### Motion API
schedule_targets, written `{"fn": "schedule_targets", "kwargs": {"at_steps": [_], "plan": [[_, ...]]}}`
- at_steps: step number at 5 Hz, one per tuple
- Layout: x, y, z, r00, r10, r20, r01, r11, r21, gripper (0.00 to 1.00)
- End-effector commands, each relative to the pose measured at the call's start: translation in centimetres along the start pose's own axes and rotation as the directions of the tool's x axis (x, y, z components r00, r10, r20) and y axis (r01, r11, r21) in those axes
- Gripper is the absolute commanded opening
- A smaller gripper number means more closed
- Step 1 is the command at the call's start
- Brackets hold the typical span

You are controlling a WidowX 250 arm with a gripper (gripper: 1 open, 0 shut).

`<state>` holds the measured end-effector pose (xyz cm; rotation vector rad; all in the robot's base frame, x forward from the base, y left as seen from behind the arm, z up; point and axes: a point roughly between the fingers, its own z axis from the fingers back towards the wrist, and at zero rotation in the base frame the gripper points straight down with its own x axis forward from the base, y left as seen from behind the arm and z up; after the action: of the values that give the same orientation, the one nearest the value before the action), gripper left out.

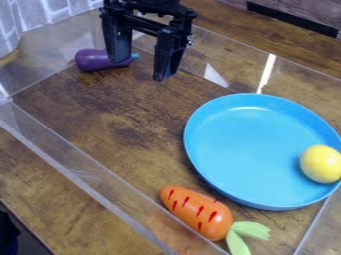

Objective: Remove the lemon from the blue tray and put it on the table

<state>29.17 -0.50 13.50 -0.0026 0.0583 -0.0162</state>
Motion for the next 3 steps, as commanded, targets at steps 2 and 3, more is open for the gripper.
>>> {"fn": "schedule_targets", "kwargs": {"at_steps": [2,3], "plan": [[-0.3,-0.7,-1.4,0.999,-0.022,-0.028,0.022,1.000,-0.007,1.00],[-0.2,-2.3,-2.3,0.998,-0.049,-0.033,0.049,0.999,-0.013,1.00]]}}
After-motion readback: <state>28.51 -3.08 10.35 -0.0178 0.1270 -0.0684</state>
